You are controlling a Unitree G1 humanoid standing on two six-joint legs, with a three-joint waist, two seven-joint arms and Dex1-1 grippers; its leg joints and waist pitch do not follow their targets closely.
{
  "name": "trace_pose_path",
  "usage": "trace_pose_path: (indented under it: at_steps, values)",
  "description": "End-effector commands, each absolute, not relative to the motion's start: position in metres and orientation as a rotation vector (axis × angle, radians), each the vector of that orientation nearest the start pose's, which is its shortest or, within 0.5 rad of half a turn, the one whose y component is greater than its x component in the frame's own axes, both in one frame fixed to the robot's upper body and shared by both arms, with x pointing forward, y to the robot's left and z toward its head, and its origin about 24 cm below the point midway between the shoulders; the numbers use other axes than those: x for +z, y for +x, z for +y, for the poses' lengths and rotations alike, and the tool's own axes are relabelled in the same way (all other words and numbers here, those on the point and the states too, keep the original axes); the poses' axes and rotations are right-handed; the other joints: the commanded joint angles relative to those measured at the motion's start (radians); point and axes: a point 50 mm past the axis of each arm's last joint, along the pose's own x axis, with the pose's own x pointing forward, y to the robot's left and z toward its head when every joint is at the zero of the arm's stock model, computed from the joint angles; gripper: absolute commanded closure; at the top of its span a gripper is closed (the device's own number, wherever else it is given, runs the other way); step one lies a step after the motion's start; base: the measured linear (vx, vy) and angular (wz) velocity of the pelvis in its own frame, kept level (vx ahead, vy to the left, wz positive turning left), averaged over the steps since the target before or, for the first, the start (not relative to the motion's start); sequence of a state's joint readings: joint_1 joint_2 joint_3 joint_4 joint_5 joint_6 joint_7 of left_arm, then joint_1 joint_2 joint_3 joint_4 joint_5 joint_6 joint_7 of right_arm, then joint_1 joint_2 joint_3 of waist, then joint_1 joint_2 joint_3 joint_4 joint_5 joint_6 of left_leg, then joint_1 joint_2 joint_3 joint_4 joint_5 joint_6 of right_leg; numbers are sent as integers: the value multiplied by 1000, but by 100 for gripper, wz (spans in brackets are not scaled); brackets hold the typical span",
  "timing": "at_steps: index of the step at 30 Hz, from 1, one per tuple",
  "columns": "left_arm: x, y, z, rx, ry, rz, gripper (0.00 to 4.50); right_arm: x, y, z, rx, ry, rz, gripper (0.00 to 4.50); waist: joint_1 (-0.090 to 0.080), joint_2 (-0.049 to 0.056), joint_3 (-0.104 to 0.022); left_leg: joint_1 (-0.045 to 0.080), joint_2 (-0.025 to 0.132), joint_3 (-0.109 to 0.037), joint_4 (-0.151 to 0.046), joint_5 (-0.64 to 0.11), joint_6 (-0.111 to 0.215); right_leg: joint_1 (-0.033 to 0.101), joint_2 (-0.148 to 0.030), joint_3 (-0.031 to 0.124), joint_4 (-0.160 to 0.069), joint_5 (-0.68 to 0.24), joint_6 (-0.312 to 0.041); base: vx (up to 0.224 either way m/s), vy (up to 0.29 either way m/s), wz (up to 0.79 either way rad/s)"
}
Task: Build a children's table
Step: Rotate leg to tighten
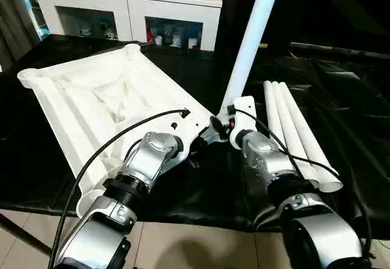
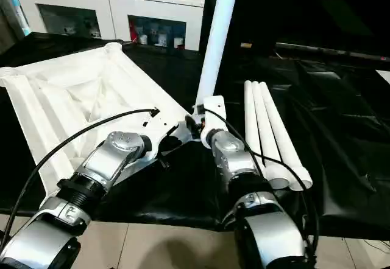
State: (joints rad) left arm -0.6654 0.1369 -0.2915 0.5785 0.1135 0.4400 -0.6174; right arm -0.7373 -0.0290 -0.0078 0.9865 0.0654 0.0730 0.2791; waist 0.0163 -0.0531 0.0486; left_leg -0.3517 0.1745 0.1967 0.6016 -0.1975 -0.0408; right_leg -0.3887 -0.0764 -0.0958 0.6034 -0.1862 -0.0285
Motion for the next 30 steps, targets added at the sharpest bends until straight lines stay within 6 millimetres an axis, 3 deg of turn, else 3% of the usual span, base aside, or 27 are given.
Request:
trace_pose_path:
  at_steps: [1, 5, 7, 10, 11, 13, 18, 22, 27, 30]
  values:
    - [50, 339, 84, -838, 407, 461, 450, 34, 358, -92, 517, -6, 351, 64, 7, 1, -54, 0, 64, -41, -80, -285, 8, 37, -96, 63, -94, -384, -148, 0, 0, 0]
    - [46, 337, 100, -851, 423, 485, 450, 47, 353, -107, 707, -12, 311, 38, 11, -3, -56, 0, 63, -35, -75, -233, 40, 37, -94, 66, -91, -354, -155, 0, 0, 0]
    - [45, 335, 105, -890, 433, 476, 450, 49, 346, -116, 799, -45, 311, 38, 19, -1, -60, -10, 66, -35, -74, -169, 63, 43, -92, 67, -78, -269, -164, 0, 0, 0]
    - [47, 328, 108, -985, 427, 445, 450, 52, 339, -129, 873, -72, 311, 38, 24, -1, -60, -10, 66, -33, -71, -146, 77, 44, -92, 67, -74, -222, -182, 0, 0, 0]
    - [48, 324, 110, -1039, 436, 431, 450, 53, 337, -134, 899, -81, 315, 38, 26, 7, -60, -4, 67, -32, -71, -139, 76, 38, -91, 68, -72, -207, -198, 0, 0, 0]
    - [48, 318, 113, -1115, 435, 438, 450, 53, 334, -140, 928, -102, 320, 38, 25, 4, -59, -5, 68, -31, -72, -147, 75, 39, -90, 67, -70, -200, -214, 0, 0, 0]
    - [50, 308, 117, -1236, 423, 435, 450, 53, 330, -148, 951, -183, 335, 38, 30, 17, -52, 3, 69, -30, -77, -205, 37, 33, -87, 68, -79, -268, -207, 0, 0, 0]
    - [52, 305, 116, -1280, 422, 429, 450, 52, 326, -144, 998, -186, 335, 38, 32, 15, -53, 3, 69, -31, -78, -212, 26, 35, -90, 70, -80, -287, -195, 0, 0, 0]
    - [54, 303, 116, -1308, 417, 418, 450, 51, 320, -138, 1072, -177, 332, 38, 42, 15, -55, 4, 71, -29, -77, -177, 37, 35, -90, 72, -73, -228, -208, 0, 0, 0]
    - [54, 301, 114, -1330, 415, 417, 450, 50, 318, -136, 1091, -179, 326, 38, 44, 14, -53, 3, 71, -30, -79, -189, 31, 36, -91, 71, -75, -251, -204, 0, 0, 0]
